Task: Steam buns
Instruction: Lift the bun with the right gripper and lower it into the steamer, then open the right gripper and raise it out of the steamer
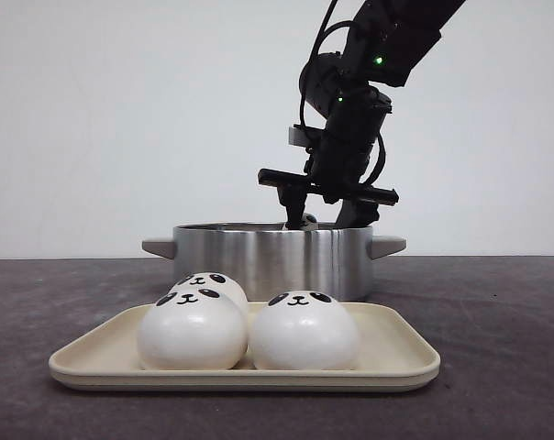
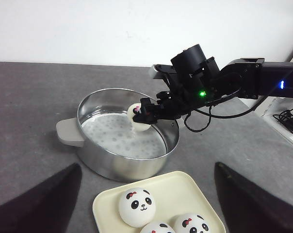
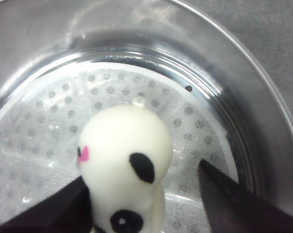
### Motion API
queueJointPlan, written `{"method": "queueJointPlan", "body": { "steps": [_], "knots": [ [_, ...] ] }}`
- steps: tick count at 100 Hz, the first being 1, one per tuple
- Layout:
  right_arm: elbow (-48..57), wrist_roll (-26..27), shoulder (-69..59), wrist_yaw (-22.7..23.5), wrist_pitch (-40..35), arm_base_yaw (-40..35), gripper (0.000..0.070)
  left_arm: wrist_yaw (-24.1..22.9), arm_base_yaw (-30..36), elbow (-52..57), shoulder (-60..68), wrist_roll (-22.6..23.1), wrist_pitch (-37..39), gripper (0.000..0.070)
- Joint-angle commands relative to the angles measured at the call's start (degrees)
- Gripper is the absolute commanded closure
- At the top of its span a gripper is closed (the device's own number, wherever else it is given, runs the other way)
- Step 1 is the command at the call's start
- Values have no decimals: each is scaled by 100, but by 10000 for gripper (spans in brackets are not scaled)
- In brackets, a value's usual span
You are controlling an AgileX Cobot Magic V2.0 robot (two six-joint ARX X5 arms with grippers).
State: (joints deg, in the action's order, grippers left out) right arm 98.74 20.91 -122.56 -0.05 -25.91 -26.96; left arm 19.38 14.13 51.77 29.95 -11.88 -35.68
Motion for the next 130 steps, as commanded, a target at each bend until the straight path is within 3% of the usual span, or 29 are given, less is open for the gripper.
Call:
{"method": "queueJointPlan", "body": {
  "steps": [1,30,41,60,65,71,84,102,114,130],
  "knots": [
    [103,142,-144,-13,101,-22,275,-28,15,101,35,76,52,195],
    [116,326,-138,0,96,-15,266,-28,15,101,35,72,55,195],
    [205,483,-138,7,50,11,210,-28,15,101,35,72,55,195],
    [765,503,-66,11,-472,9,208,-28,15,101,35,72,52,196],
    [960,481,9,26,-691,-2,247,-26,15,101,35,72,52,196],
    [1154,356,146,79,-914,-48,345,-26,15,101,35,70,55,196],
    [1346,-310,708,186,-1207,-223,699,-26,15,101,105,70,92,196],
    [1346,-1097,1917,142,-1738,-704,697,42,22,101,605,13,90,196],
    [1346,-1137,2791,61,-1921,-1165,697,79,192,101,1290,-2,90,195],
    [1346,-1158,3910,-481,-1829,-1919,697,74,568,101,2352,-125,105,168]
  ]
}}
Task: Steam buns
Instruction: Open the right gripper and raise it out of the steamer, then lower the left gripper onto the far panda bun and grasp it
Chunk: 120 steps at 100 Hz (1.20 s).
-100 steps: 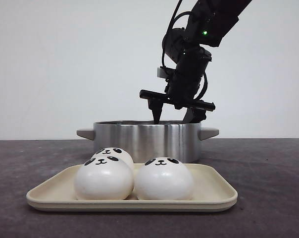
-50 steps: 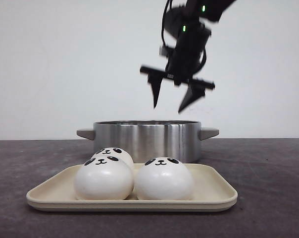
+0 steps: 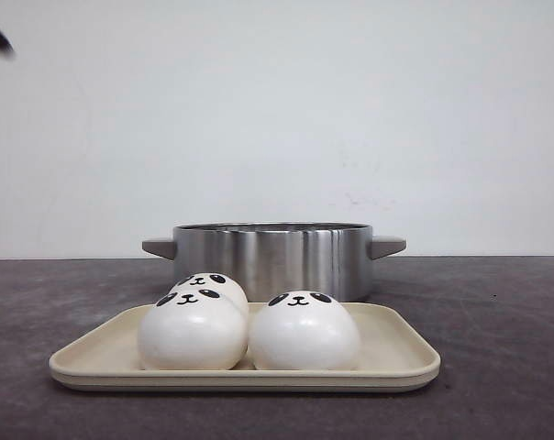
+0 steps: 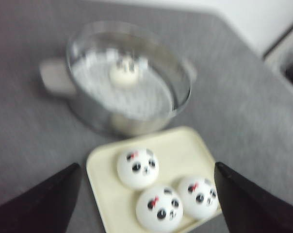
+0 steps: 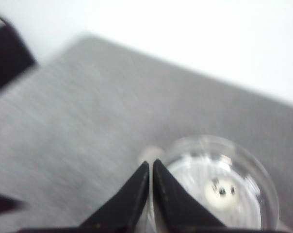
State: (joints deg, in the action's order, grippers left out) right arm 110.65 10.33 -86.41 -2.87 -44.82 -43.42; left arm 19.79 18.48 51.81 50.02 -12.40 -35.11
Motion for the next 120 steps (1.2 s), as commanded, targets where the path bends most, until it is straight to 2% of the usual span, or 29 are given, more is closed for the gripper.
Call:
{"method": "queueJointPlan", "body": {
  "steps": [1,9,15,33,48,84,91,120],
  "knots": [
    [155,-109,361,-229,66,-326,697,28,162,96,409,-70,52,162],
    [155,-190,778,-409,59,-669,698,-2,404,96,905,-70,127,56],
    [155,-229,1025,-518,20,-863,697,-13,595,105,1261,-70,179,25],
    [155,-208,1545,-903,-304,-1093,698,-151,1023,240,2234,-74,372,26],
    [155,-87,1766,-1119,-562,-1095,698,-828,1335,616,2997,-66,376,27],
    [153,-22,1794,-1224,-774,-1095,698,-841,1493,1611,4564,-77,111,42],
    [153,-20,1794,-1224,-778,-1095,698,-846,1493,1709,4769,-74,85,73],
    [153,22,1794,-1222,-863,-1095,698,-975,1493,1799,5401,-72,122,72]
  ]
}}
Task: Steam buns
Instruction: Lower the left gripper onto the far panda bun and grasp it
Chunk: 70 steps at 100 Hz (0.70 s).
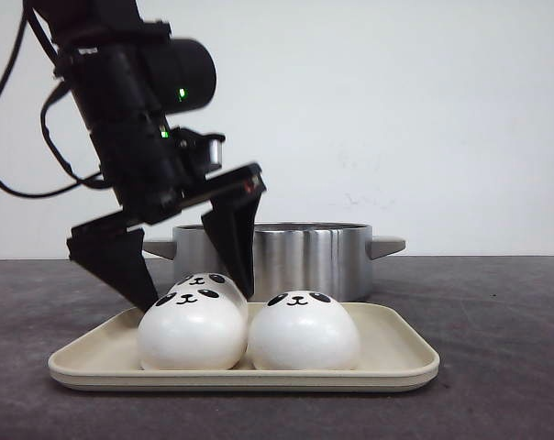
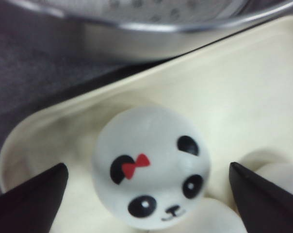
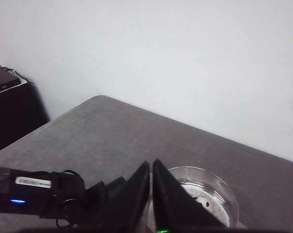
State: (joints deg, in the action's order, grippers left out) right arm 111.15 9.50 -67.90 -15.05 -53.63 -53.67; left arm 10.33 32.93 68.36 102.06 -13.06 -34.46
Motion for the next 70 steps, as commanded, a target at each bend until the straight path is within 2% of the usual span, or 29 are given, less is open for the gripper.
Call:
{"method": "queueJointPlan", "body": {
  "steps": [1,21,24,29,38,42,70],
  "knots": [
    [103,105,-57,-4,11,-70,698,-28,48,144,216,-7,68,72],
    [103,107,-59,-9,-162,-70,698,-28,48,144,540,-118,101,78],
    [103,107,-59,-9,-201,-70,698,-28,48,144,566,-142,94,104],
    [103,107,-59,-20,-267,-70,698,-28,48,144,579,-151,68,232],
    [103,105,-59,-48,-363,-70,698,-13,48,146,575,-149,57,577],
    [103,105,-59,-46,-387,-70,698,35,48,146,555,-149,11,700],
    [103,98,-59,-46,-389,-70,698,142,98,450,105,37,-431,693]
  ]
}}
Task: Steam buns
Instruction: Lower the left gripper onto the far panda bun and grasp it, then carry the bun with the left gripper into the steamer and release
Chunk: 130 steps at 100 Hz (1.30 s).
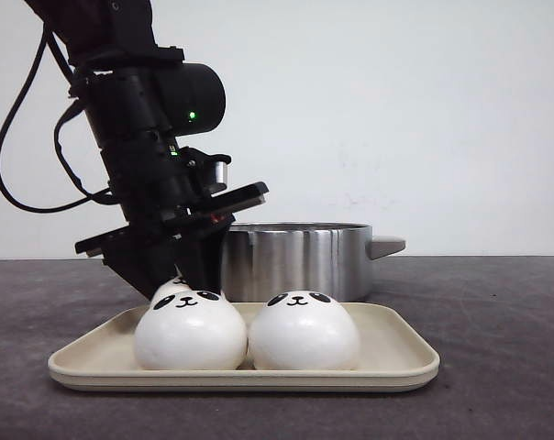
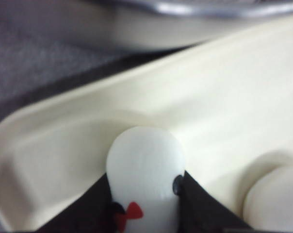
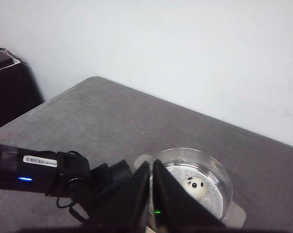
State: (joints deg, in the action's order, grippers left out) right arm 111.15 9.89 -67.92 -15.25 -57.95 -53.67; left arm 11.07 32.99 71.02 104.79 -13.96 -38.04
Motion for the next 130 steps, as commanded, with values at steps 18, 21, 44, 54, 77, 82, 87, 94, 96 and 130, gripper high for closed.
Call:
{"method": "queueJointPlan", "body": {
  "steps": [18,21,44,54,77,82,87,94,96,130],
  "knots": [
    [103,57,-57,-26,50,-70,698,66,254,514,-1060,260,-50,693],
    [103,57,-57,-24,52,-70,698,46,273,553,-1226,260,33,693],
    [103,-24,-57,-20,181,-70,698,-758,227,984,-1781,365,973,693],
    [103,-26,-55,-20,195,-70,698,-767,57,1235,-1587,409,1095,693],
    [101,-33,-55,-20,199,-70,698,-769,-221,1812,-625,446,1130,693],
    [101,-31,-55,-20,219,-70,698,-772,-273,1934,-380,459,1182,692],
    [101,-26,-55,-15,240,-70,698,-774,-310,2055,-118,522,1257,693],
    [101,-24,-57,-2,243,-70,698,-844,-337,2284,264,544,1300,693],
    [101,-26,-55,-2,240,-70,698,-855,-348,2358,369,544,1292,693],
    [101,-4,-55,-2,131,-70,698,-1027,-505,3115,1657,538,1257,692]
  ]
}}
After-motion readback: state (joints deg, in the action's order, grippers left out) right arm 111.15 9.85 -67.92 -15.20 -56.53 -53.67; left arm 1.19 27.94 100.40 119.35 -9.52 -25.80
